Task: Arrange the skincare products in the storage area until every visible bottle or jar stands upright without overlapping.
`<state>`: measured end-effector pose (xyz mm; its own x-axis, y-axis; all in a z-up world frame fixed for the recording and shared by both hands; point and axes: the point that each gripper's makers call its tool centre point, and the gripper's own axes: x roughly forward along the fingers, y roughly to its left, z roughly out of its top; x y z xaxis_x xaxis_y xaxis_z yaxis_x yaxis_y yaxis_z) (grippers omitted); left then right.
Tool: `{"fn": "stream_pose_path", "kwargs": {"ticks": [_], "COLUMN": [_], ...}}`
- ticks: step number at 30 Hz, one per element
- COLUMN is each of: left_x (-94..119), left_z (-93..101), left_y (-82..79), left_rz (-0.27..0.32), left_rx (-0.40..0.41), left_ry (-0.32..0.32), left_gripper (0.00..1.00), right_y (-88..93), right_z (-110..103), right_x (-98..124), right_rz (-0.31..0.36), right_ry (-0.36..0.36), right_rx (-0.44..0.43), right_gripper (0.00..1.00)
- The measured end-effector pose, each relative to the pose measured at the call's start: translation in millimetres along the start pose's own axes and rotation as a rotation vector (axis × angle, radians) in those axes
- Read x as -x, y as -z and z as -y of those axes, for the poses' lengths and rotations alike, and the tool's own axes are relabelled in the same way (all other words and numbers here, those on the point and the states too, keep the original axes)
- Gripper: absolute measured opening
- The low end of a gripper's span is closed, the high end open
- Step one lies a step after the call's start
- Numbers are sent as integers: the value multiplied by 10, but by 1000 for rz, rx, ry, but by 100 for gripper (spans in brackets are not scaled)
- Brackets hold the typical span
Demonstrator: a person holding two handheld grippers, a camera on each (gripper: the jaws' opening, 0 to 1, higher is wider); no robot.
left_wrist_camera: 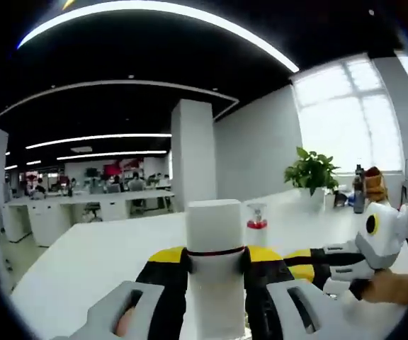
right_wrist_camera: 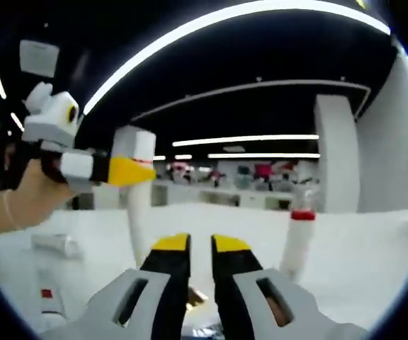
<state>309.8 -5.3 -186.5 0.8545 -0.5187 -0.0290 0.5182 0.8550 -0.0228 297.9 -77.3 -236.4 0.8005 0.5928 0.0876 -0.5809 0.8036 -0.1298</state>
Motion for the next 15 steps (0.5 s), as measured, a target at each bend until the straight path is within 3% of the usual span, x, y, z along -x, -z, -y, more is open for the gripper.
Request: {"fn": "stream_pose_path", "kwargs": {"ticks": [2, 4, 7, 8, 10, 12, 15], "left_x": [-18, 5, 69, 106, 142, 160, 196], "left_z": [22, 74, 120, 142, 140, 155, 225], "left_y": [-13, -38, -20, -9, 23, 30, 38], "left_rz": [3, 24, 58, 81, 97, 117, 107], "left_rx": [-9, -14, -5, -9, -32, 1, 68], "left_ry": [2, 13, 26, 40, 37, 63, 136], "left_gripper": [30, 30, 30, 30, 30, 30, 30], "right_y": [25, 27, 79, 149, 166, 193, 275], "right_z": [-68, -198, -249, -326, -420, -566, -662], "right_x": [-20, -52, -76, -86, -105, -114, -142], "right_rz": [-9, 8, -16, -51, -47, -54, -91], "right_ry": [-28, -82, -99, -130, -164, -241, -264], "right_rx": [10, -56, -25, 20, 8, -3, 13], "right_gripper": [14, 20, 24, 25, 27, 31, 33]}}
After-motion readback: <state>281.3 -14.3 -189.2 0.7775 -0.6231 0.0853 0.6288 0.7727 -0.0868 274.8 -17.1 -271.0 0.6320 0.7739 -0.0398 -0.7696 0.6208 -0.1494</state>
